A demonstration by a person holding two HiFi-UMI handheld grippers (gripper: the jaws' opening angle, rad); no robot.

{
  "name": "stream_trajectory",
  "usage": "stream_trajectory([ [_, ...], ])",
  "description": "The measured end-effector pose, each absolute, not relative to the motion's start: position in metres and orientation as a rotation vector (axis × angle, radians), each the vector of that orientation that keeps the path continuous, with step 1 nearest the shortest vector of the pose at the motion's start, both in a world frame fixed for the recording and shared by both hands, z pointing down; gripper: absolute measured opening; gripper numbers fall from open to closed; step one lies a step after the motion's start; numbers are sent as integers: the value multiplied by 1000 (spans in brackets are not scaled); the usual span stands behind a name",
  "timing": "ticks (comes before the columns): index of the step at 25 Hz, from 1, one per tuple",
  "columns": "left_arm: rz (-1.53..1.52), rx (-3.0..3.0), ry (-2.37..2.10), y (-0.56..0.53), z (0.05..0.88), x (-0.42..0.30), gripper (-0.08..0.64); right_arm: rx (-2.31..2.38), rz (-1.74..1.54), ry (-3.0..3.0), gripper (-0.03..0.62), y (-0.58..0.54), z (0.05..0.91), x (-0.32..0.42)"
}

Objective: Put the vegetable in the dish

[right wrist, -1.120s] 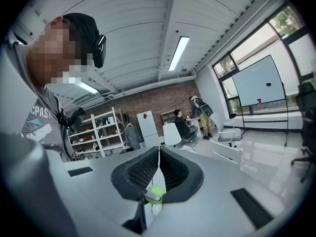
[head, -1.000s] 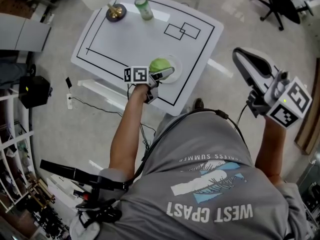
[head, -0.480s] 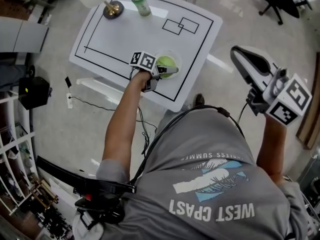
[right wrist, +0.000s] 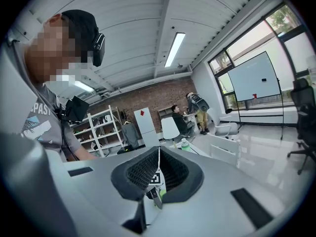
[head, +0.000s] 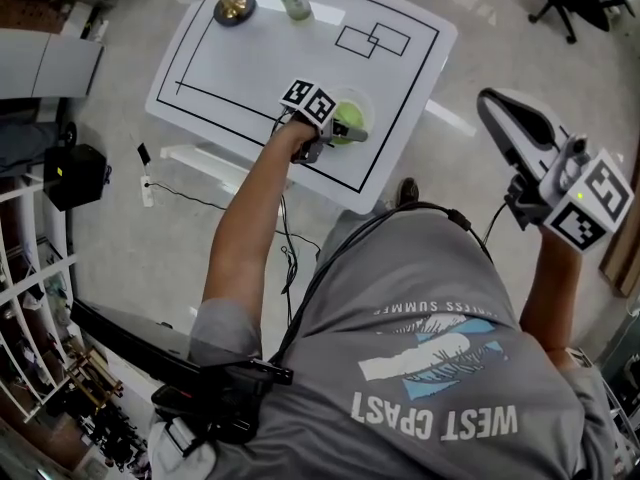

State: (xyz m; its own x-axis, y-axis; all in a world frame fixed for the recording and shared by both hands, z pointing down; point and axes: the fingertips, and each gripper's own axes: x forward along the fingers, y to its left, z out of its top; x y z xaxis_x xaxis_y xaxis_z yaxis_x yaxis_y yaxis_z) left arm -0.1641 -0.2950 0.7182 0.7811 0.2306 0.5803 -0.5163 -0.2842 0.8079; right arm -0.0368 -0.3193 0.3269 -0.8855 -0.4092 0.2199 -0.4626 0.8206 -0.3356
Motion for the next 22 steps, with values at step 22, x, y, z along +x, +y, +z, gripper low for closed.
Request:
stream_trajectory([
  [22,843,1999,-493,-325,703,-185,352,600,600,-2854,8,-325,334,-55],
])
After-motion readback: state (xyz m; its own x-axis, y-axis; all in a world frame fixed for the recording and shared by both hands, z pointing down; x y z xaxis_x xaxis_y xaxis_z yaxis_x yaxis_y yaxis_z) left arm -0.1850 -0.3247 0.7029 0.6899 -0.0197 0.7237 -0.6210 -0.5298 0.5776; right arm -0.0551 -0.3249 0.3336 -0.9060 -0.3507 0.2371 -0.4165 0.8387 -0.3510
